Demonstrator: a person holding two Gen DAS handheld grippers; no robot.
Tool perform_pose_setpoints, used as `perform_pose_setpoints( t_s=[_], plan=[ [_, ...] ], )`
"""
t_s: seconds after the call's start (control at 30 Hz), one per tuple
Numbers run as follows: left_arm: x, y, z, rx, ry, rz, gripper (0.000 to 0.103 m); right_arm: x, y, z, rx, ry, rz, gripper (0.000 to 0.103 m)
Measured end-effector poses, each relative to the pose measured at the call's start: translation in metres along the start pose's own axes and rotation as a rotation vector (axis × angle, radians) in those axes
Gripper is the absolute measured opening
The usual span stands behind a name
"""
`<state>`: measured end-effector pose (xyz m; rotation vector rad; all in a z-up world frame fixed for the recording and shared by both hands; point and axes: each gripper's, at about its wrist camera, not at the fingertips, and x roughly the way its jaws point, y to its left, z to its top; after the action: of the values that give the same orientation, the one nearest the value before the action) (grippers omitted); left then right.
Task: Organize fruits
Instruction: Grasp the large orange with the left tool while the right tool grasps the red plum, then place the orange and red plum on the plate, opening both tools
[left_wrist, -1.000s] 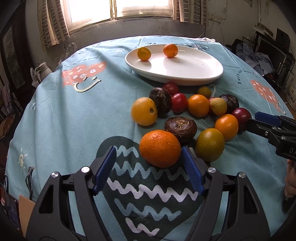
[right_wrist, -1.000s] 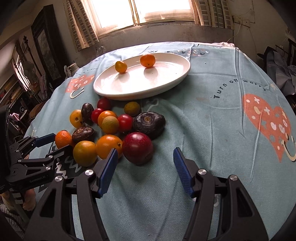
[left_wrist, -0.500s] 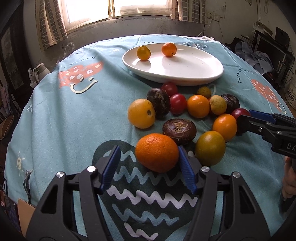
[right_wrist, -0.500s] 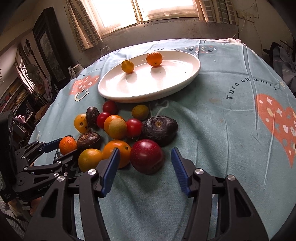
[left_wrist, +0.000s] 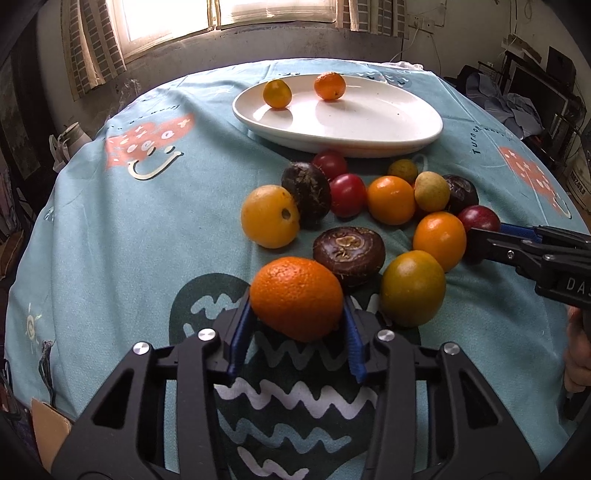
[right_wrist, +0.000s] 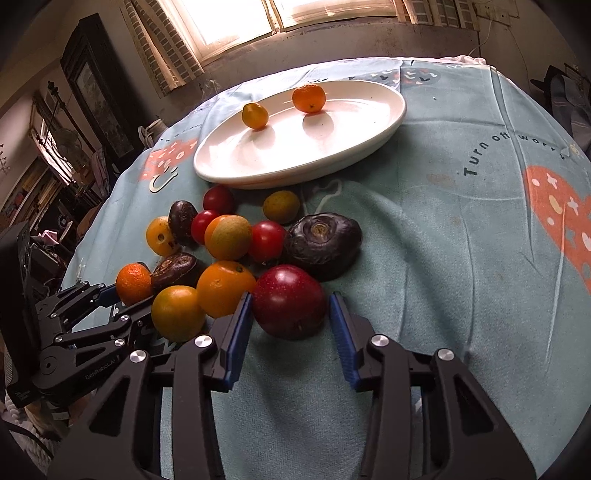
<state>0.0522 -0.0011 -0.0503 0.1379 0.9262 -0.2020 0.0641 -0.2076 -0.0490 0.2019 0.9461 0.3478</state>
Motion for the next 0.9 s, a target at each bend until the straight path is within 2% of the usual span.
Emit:
perform_pose_setpoints(
  t_s=[0.13, 0.23, 0.37, 0.43, 0.6, 0.73, 0.9],
  plan=[
    [-0.003, 0.004, -0.001, -0.019, -0.007, -0.004, 0.043, -0.002, 0.006, -0.003, -0.034, -0.008, -0.021, 0.039],
    [-0.012, 0.009, 0.000, -0.043, -0.049, -0.004, 0.043, -0.007, 0.004, -0.002, -0.029, -0.020, -0.014, 0.039],
    [-0.027, 0.015, 0.007, -0.074, -0.108, -0.008, 0.043, -0.032, 0.000, 0.003, -0.018, -0.117, -0.024, 0.039],
    [-0.028, 0.015, 0.022, -0.074, -0.101, -0.029, 0.043, -0.041, -0.001, 0.017, -0.010, -0.142, -0.017, 0.039],
    [-0.019, 0.006, 0.079, -0.054, -0.107, 0.000, 0.043, -0.042, 0.002, 0.074, -0.018, -0.179, -0.056, 0.039],
    [-0.001, -0.002, 0.118, -0.055, -0.113, -0.022, 0.043, -0.013, -0.006, 0.107, 0.022, -0.158, -0.065, 0.039],
    [0.037, -0.002, 0.147, -0.080, -0.074, -0.037, 0.044, 0.030, -0.019, 0.124, 0.051, -0.097, -0.094, 0.040]
  ],
)
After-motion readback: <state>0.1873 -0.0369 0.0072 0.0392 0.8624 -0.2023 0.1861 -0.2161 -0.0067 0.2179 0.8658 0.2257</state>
